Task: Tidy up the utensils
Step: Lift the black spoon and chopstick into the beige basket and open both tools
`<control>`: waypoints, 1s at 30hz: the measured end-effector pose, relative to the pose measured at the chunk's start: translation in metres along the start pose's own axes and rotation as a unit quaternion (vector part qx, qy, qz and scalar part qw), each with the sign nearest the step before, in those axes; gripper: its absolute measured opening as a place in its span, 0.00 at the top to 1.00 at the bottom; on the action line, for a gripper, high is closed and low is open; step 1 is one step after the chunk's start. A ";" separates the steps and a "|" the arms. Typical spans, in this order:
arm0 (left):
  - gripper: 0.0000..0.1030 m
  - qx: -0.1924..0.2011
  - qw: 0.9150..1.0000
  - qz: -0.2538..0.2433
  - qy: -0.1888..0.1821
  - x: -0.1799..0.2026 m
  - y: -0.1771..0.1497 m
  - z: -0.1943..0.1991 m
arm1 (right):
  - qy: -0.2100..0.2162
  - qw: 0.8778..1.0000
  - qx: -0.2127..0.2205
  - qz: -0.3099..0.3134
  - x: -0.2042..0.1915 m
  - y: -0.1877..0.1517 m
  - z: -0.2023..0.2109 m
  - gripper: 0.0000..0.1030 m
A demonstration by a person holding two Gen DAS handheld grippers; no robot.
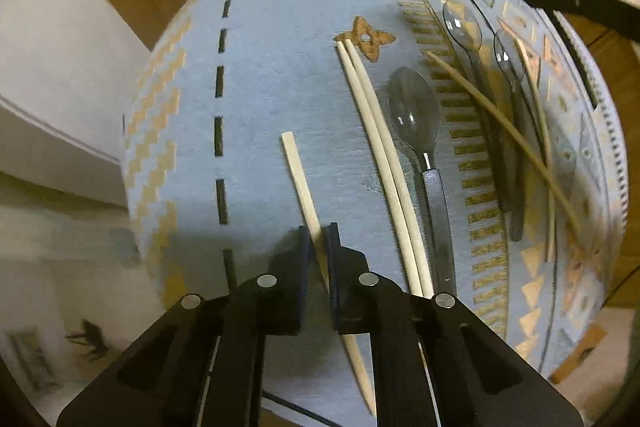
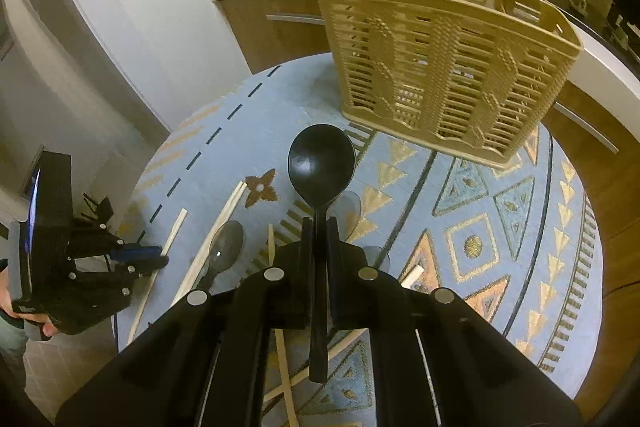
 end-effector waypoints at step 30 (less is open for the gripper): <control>0.97 0.497 0.853 -0.011 -0.156 0.030 0.109 0.223 | -0.046 0.926 0.365 -0.084 0.057 0.019 0.153 0.95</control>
Point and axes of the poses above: each gripper's, at about its wrist camera, not at the fingertips, and z roughly against the way its jaws point, x to its right, y to its top, the point moved 1 cm from there along -z, roughly the way its jaws point, and after that the axes turned 9 degrees about -x, right-handed, at the moved point
